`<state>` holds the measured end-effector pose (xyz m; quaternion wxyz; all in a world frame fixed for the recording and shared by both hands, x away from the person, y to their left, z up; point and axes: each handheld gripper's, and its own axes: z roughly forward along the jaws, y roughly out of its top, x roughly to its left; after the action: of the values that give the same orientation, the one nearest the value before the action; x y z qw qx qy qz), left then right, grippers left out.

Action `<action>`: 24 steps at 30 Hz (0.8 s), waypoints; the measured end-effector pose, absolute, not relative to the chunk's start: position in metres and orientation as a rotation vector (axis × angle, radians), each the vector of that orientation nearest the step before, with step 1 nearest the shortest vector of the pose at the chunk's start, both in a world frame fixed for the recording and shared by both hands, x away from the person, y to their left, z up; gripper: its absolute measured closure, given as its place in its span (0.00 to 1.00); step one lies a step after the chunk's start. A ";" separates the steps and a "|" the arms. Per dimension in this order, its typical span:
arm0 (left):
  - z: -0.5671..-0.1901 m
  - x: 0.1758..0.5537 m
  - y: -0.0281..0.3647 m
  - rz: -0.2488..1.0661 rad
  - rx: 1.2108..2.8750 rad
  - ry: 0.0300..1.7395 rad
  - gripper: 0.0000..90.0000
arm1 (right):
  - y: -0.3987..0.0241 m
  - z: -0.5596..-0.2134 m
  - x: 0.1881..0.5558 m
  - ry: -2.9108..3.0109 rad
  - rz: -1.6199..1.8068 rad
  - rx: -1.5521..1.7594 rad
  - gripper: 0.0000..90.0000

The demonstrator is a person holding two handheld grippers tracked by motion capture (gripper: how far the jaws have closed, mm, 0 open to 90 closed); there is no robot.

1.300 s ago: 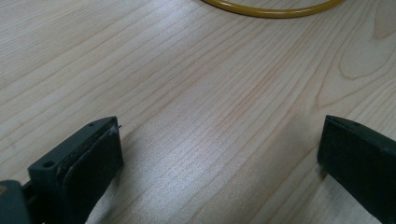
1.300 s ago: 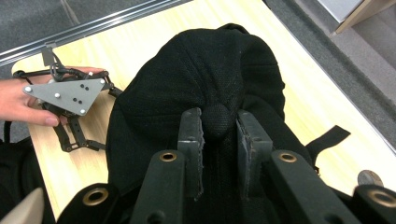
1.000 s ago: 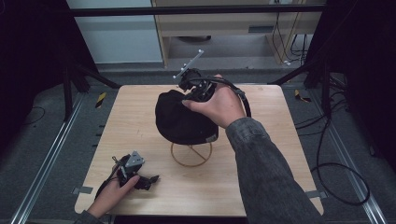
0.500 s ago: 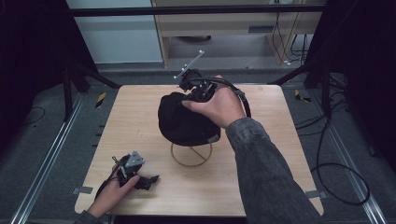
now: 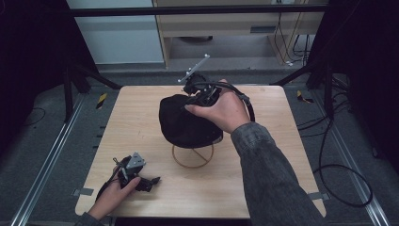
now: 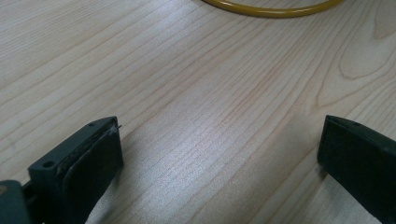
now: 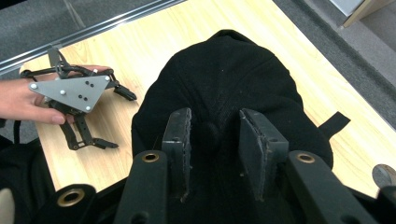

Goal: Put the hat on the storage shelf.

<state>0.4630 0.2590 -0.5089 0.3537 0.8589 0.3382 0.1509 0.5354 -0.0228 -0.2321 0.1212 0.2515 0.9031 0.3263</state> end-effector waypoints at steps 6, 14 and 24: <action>-0.509 0.463 0.259 0.390 2.221 0.875 0.00 | -0.025 -0.230 0.531 2.616 0.976 0.737 0.69; -0.509 0.463 0.259 0.390 2.221 0.875 0.00 | -0.032 -0.235 0.523 2.570 1.027 0.748 0.66; -0.509 0.463 0.259 0.390 2.225 0.872 0.00 | -0.050 -0.248 0.512 2.503 1.118 0.805 0.55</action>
<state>0.4630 0.2592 -0.5087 0.3523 0.8601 0.3368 0.1506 0.5117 -0.0505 -0.2478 0.1416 0.2790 0.8673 0.3872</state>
